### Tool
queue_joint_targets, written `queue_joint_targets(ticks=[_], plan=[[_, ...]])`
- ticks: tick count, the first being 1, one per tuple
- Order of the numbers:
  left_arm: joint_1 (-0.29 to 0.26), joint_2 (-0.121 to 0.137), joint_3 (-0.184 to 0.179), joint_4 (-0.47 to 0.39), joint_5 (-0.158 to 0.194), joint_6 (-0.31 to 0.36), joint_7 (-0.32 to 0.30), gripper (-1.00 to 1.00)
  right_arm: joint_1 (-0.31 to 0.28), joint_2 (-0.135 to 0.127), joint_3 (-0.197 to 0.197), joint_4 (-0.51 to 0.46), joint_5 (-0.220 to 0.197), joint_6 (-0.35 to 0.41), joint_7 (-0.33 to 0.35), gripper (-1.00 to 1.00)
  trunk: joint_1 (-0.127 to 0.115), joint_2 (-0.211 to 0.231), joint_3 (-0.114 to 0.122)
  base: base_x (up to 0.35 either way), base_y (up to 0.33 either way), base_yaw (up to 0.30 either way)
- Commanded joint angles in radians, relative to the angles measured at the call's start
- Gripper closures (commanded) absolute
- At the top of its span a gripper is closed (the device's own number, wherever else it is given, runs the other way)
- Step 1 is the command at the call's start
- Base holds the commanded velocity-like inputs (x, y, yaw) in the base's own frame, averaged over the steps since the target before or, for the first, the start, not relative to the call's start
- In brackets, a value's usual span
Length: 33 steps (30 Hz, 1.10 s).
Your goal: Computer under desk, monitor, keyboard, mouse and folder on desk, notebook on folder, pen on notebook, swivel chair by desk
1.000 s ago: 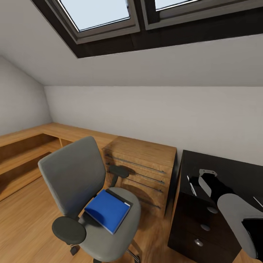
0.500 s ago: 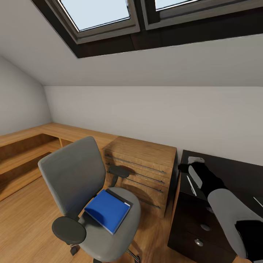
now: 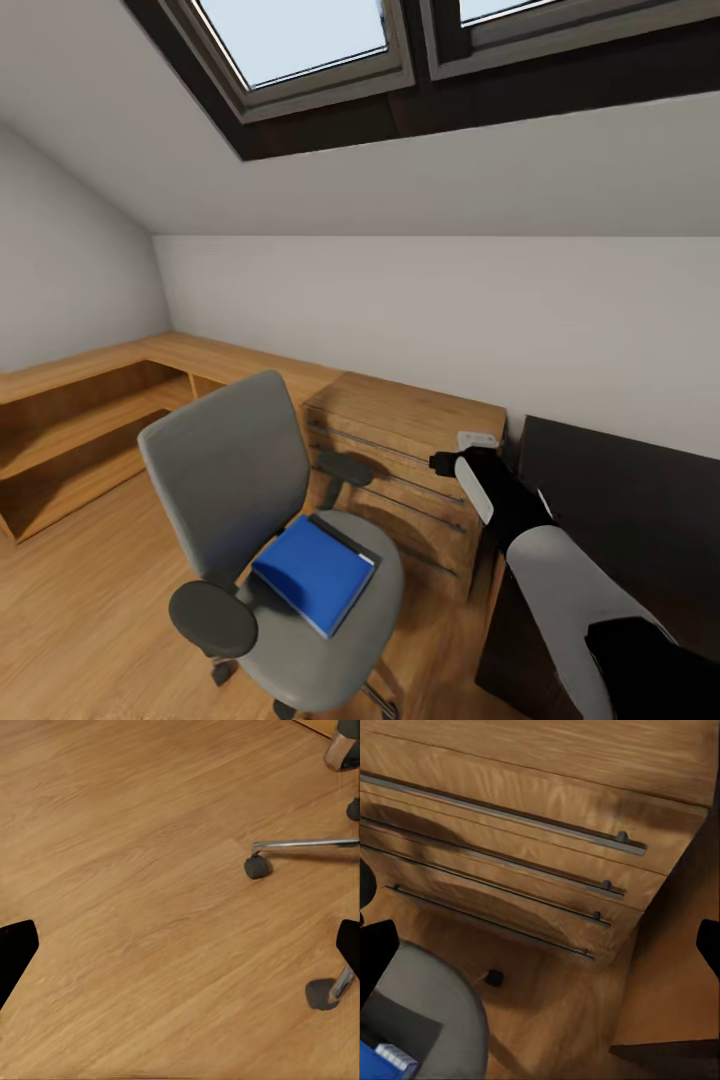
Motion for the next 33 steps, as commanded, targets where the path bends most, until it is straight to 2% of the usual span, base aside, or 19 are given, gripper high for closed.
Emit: queue_joint_targets(ticks=[1, 6, 11, 12, 14, 18, 19, 26, 30, 33], plan=[[-0.001, 0.001, 0.003, 0.001, -0.001, 0.001, 0.010, -1.00, 0.003, 0.007, 0.004, -0.001, -0.010, 0.003, -0.015, -1.00, 0.000, -0.001, -0.001, 0.000, 0.000, 0.101], [-0.001, 0.001, 0.024, 0.001, 0.011, 0.006, 0.009, -1.00, 0.010, 0.017, 0.006, -0.001, -0.010, 0.003, -0.019, -1.00, 0.000, -0.001, -0.001, 0.000, 0.000, 0.037], [-0.001, 0.001, 0.029, 0.001, 0.013, 0.007, 0.009, -1.00, 0.019, 0.021, 0.016, -0.001, -0.010, 0.004, -0.017, -1.00, 0.000, -0.001, -0.001, 0.000, 0.000, 0.004], [-0.001, 0.001, 0.029, 0.001, 0.013, 0.007, 0.009, -1.00, 0.019, 0.021, 0.029, -0.001, -0.010, 0.004, -0.017, -1.00, 0.000, -0.001, -0.001, 0.000, 0.000, 0.000], [-0.001, 0.000, 0.029, 0.001, 0.013, 0.007, 0.009, -1.00, 0.024, 0.023, 0.078, -0.004, -0.012, 0.004, -0.016, -1.00, 0.000, -0.001, -0.001, 0.000, 0.000, 0.000], [-0.001, 0.000, 0.029, 0.001, 0.013, 0.007, 0.009, -1.00, 0.025, 0.027, 0.084, -0.006, -0.013, 0.005, -0.017, -1.00, 0.000, -0.001, -0.001, 0.000, 0.000, 0.000], [-0.001, 0.001, 0.030, 0.001, 0.015, 0.006, 0.010, -1.00, 0.025, 0.037, 0.086, -0.008, -0.013, 0.004, -0.018, -1.00, 0.000, -0.001, -0.001, 0.000, 0.000, 0.076], [-0.001, 0.001, 0.031, 0.001, 0.016, 0.005, 0.011, -1.00, 0.025, 0.039, 0.087, -0.006, -0.012, 0.003, -0.019, -1.00, 0.000, -0.001, -0.004, -0.084, -0.027, 0.230], [-0.001, 0.001, 0.031, 0.001, 0.016, 0.006, 0.011, -1.00, 0.025, 0.059, 0.093, -0.004, -0.010, 0.004, -0.020, -1.00, 0.000, -0.001, -0.008, -0.283, -0.104, 0.220], [-0.001, 0.001, 0.032, 0.001, 0.017, 0.006, 0.011, -1.00, 0.025, 0.066, 0.112, -0.002, -0.010, 0.005, -0.019, -1.00, 0.000, -0.001, -0.011, -0.156, -0.078, 0.187]])
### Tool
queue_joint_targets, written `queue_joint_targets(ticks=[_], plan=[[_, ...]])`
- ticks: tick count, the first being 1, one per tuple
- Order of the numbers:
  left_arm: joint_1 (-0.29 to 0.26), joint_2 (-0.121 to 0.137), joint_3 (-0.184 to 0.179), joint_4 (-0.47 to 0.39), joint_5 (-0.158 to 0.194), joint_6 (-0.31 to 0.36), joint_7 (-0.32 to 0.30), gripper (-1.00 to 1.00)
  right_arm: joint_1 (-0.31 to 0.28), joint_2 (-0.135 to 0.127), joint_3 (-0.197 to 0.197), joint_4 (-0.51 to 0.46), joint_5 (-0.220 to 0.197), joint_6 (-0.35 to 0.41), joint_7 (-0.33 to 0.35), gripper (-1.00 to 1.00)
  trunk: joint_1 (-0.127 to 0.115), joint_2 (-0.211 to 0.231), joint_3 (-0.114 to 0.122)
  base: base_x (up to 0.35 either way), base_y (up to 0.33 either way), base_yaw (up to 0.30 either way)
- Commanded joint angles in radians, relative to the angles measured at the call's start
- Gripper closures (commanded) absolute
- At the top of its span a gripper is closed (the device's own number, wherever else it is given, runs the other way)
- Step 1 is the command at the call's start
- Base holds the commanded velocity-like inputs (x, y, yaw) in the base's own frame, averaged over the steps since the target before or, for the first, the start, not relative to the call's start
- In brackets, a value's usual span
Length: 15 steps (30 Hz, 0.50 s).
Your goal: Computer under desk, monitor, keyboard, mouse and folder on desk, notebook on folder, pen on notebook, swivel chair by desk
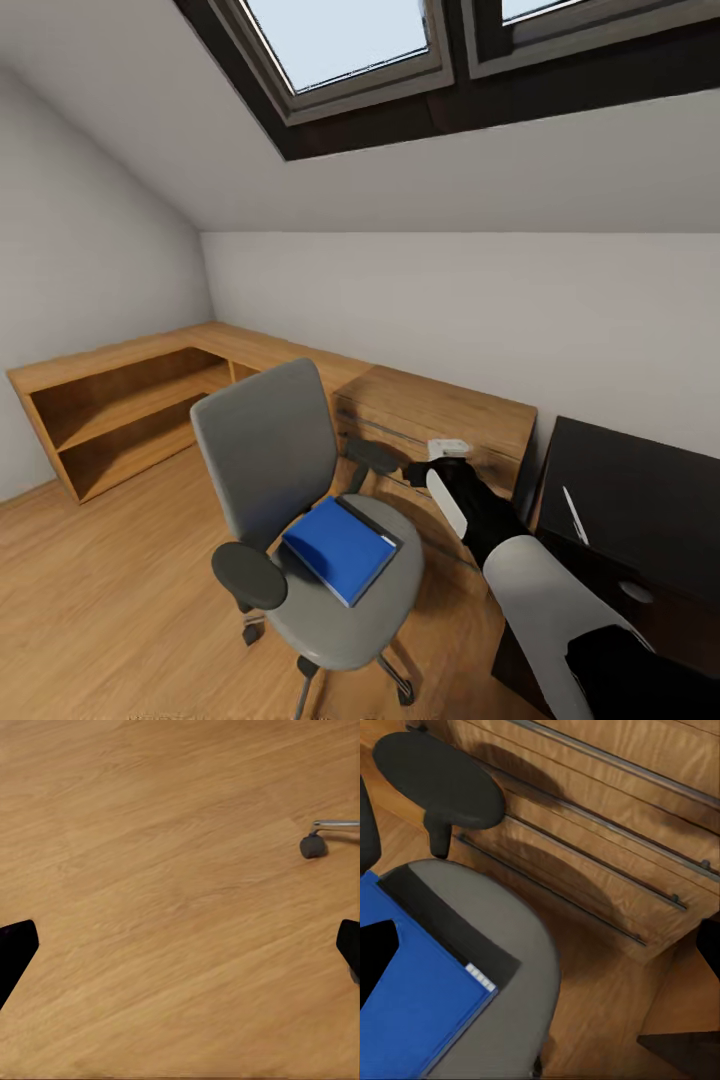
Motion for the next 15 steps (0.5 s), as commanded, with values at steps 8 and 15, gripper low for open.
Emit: queue_joint_targets(ticks=[8, 15], plan=[[-0.001, 0.000, -0.004, 0.001, 0.038, -0.003, 0.009, -1.00, 0.002, 0.001, 0.014, -0.002, -0.010, 0.003, -0.009, -1.00, 0.000, -0.001, -0.011, -0.015, -0.007, 0.173], [-0.001, 0.000, -0.004, 0.001, 0.052, -0.003, 0.009, -1.00, 0.002, 0.001, 0.015, -0.002, -0.010, 0.003, -0.009, -1.00, 0.000, -0.001, -0.020, -0.001, 0.000, 0.168]])
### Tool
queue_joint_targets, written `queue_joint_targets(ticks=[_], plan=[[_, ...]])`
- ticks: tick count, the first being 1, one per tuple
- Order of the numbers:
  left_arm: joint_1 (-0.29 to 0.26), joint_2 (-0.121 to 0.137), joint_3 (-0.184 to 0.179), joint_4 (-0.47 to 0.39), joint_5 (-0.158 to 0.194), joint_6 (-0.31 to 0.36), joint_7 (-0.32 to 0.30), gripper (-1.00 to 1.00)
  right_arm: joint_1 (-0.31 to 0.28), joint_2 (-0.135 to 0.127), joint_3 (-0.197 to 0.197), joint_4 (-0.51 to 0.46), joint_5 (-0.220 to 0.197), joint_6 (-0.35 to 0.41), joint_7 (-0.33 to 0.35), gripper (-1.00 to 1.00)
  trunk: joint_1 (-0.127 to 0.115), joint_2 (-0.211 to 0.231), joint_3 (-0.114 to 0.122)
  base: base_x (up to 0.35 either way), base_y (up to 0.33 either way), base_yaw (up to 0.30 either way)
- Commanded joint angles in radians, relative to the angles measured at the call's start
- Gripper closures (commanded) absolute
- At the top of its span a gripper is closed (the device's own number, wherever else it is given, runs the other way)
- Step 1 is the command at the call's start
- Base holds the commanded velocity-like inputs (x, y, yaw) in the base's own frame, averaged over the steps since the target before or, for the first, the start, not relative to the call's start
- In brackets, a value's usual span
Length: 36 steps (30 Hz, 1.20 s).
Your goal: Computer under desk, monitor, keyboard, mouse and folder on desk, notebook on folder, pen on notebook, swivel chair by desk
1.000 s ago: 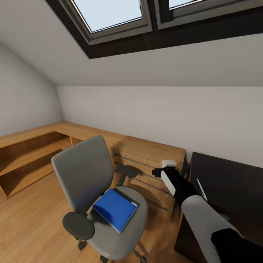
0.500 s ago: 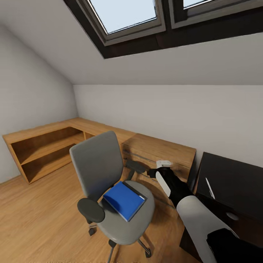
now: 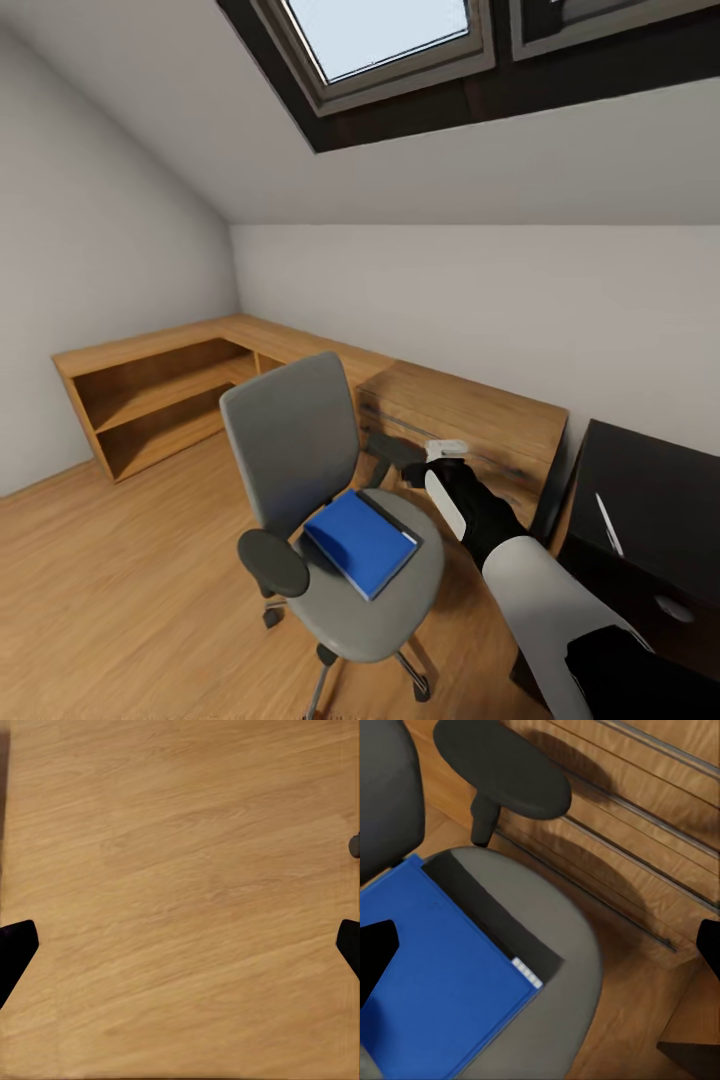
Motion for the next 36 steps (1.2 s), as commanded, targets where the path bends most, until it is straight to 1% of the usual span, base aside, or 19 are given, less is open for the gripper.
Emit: queue_joint_targets(ticks=[1, 13, 23, 27, 31, 32, 34, 35, 36], plan=[[-0.001, 0.000, -0.008, 0.001, 0.002, -0.003, 0.009, -1.00, -0.001, -0.001, 0.004, -0.001, -0.011, 0.003, -0.009, -1.00, 0.000, -0.001, -0.002, 0.000, 0.000, 0.166], [-0.001, 0.000, -0.008, 0.001, 0.003, -0.003, 0.009, -1.00, -0.001, -0.003, 0.004, -0.003, -0.011, 0.004, -0.009, -1.00, 0.000, -0.001, -0.018, 0.000, 0.000, 0.161], [-0.001, 0.000, -0.008, 0.001, 0.004, -0.003, 0.009, -1.00, -0.001, -0.006, 0.003, -0.004, -0.011, 0.004, -0.007, -1.00, 0.000, -0.001, -0.027, 0.000, 0.000, 0.043], [-0.001, 0.000, -0.008, 0.001, 0.019, -0.005, 0.009, -1.00, -0.001, -0.007, 0.003, -0.004, -0.011, 0.003, -0.004, -1.00, 0.000, -0.001, -0.027, 0.000, 0.000, 0.003], [-0.001, 0.000, -0.008, 0.000, 0.049, -0.007, 0.008, -1.00, -0.001, -0.009, 0.003, -0.004, -0.011, 0.005, -0.002, -1.00, 0.000, -0.001, -0.027, 0.000, 0.000, 0.001], [-0.001, 0.001, -0.007, -0.019, 0.072, -0.007, 0.009, -1.00, 0.000, -0.019, 0.003, -0.004, -0.011, 0.003, 0.023, -1.00, 0.000, -0.001, -0.027, 0.000, 0.000, 0.000], [-0.001, -0.001, -0.007, -0.059, 0.076, -0.005, 0.009, -1.00, 0.001, -0.032, 0.003, -0.003, -0.011, 0.002, 0.055, -1.00, 0.000, -0.001, -0.027, 0.000, 0.000, 0.000], [-0.001, -0.003, -0.007, -0.112, 0.078, 0.000, 0.007, -1.00, 0.002, -0.047, 0.003, -0.004, -0.011, 0.002, 0.103, -1.00, 0.000, -0.001, -0.027, 0.000, 0.000, 0.000], [-0.001, -0.004, -0.007, -0.130, 0.078, 0.004, 0.006, -1.00, 0.002, -0.052, 0.003, -0.004, -0.010, 0.002, 0.120, -1.00, 0.000, -0.001, -0.027, 0.000, 0.000, 0.000]])
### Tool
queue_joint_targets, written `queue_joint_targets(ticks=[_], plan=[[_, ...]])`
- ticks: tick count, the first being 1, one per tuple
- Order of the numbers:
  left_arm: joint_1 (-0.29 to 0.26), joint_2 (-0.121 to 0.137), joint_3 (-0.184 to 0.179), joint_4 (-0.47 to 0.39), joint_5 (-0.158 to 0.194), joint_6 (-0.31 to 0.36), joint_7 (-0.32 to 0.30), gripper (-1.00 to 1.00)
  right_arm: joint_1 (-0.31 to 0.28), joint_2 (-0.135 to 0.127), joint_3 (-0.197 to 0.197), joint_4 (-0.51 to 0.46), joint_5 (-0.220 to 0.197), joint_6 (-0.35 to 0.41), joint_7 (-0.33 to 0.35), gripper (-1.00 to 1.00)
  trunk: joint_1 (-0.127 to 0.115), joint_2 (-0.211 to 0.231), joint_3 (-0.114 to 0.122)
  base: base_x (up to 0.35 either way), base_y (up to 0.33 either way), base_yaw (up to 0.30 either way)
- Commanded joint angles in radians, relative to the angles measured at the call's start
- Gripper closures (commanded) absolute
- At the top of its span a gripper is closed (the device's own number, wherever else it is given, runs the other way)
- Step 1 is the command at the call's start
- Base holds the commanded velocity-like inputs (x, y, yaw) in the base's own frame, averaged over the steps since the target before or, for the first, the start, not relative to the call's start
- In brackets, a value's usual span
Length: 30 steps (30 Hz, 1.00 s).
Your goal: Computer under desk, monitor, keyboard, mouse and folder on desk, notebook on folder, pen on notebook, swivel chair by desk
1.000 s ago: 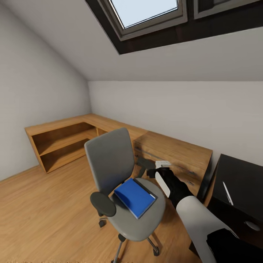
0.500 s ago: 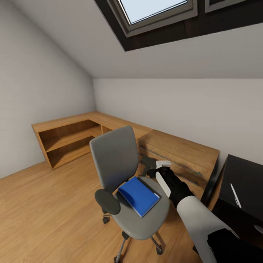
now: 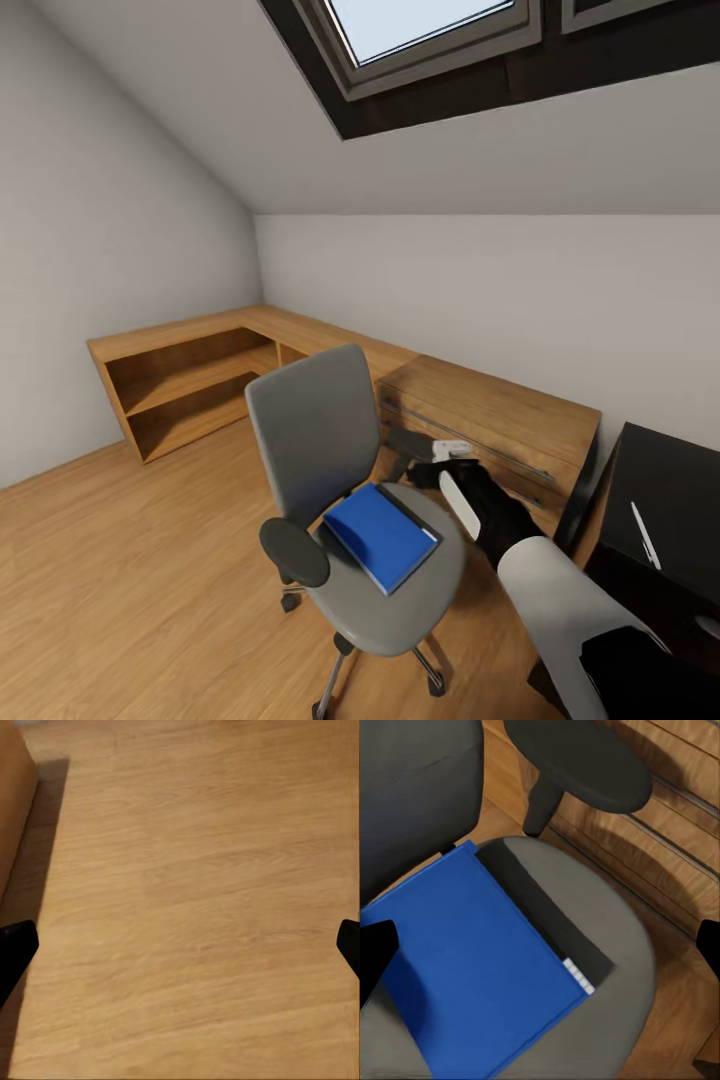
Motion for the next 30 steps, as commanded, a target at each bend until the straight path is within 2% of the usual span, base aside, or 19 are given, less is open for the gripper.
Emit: queue_joint_targets(ticks=[1, 2, 6, 7, 15, 16, 18, 19, 20, 22, 25, 27, 30], plan=[[-0.001, -0.001, -0.008, -0.017, 0.009, 0.003, 0.003, -1.00, 0.000, -0.006, 0.004, -0.001, -0.010, 0.003, 0.009, -1.00, 0.000, -0.001, -0.001, 0.000, 0.000, 0.000], [-0.001, -0.002, -0.008, -0.052, 0.010, 0.027, 0.002, -1.00, 0.000, -0.017, 0.003, -0.001, -0.010, 0.003, 0.045, -1.00, 0.000, -0.001, -0.001, 0.000, 0.000, 0.000], [-0.001, -0.004, -0.009, -0.140, 0.010, 0.128, 0.001, -1.00, 0.001, -0.037, 0.002, 0.000, -0.011, 0.003, 0.110, -1.00, 0.000, -0.001, -0.001, 0.000, 0.000, 0.000], [-0.002, -0.004, -0.009, -0.198, 0.011, 0.208, 0.001, -1.00, 0.001, -0.044, 0.001, 0.000, -0.012, 0.003, 0.138, -1.00, 0.000, -0.001, -0.001, 0.000, 0.000, 0.000], [-0.002, -0.009, -0.006, -0.536, 0.012, 0.605, -0.001, -1.00, 0.001, -0.055, 0.000, 0.005, -0.014, 0.001, 0.197, -1.00, 0.000, -0.001, -0.001, 0.000, 0.000, 0.000], [-0.002, -0.019, -0.006, -0.639, 0.012, 0.693, -0.001, -1.00, 0.001, -0.055, 0.000, 0.005, -0.014, 0.001, 0.202, -1.00, 0.000, -0.001, -0.001, 0.000, 0.000, 0.000], [-0.002, -0.040, -0.006, -0.748, 0.013, 0.772, -0.001, -1.00, 0.001, -0.056, 0.001, 0.005, -0.015, 0.001, 0.205, -1.00, 0.000, -0.001, -0.001, 0.000, 0.000, 0.000], [-0.002, -0.070, -0.005, -0.859, 0.014, 0.852, -0.002, -1.00, 0.001, -0.056, 0.001, 0.006, -0.015, 0.000, 0.207, -1.00, 0.000, -0.001, -0.001, 0.000, 0.000, 0.000], [-0.002, -0.087, -0.005, -0.915, 0.014, 0.895, -0.003, -1.00, 0.001, -0.056, 0.001, 0.006, -0.015, 0.000, 0.207, -1.00, 0.000, -0.001, -0.001, 0.000, 0.000, 0.000], [-0.002, -0.151, -0.006, -1.124, 0.013, 1.092, -0.004, -1.00, 0.001, -0.056, 0.002, 0.006, -0.016, 0.000, 0.209, -1.00, 0.000, -0.001, -0.001, 0.000, 0.000, 0.000], [-0.002, -0.179, -0.006, -1.238, 0.013, 1.240, -0.006, -1.00, 0.001, -0.056, 0.002, 0.006, -0.016, 0.000, 0.210, -1.00, 0.000, -0.001, -0.001, 0.000, 0.000, 0.000], [-0.002, -0.197, -0.007, -1.317, 0.014, 1.368, -0.008, -1.00, 0.001, -0.056, 0.002, 0.006, -0.017, 0.000, 0.210, -1.00, 0.000, -0.001, -0.001, 0.000, 0.000, 0.000], [-0.002, -0.205, -0.006, -1.304, 0.014, 1.427, -0.009, -1.00, 0.001, -0.055, 0.002, 0.006, -0.018, 0.000, 0.210, -1.00, 0.000, -0.001, -0.001, 0.000, 0.000, 0.000]])
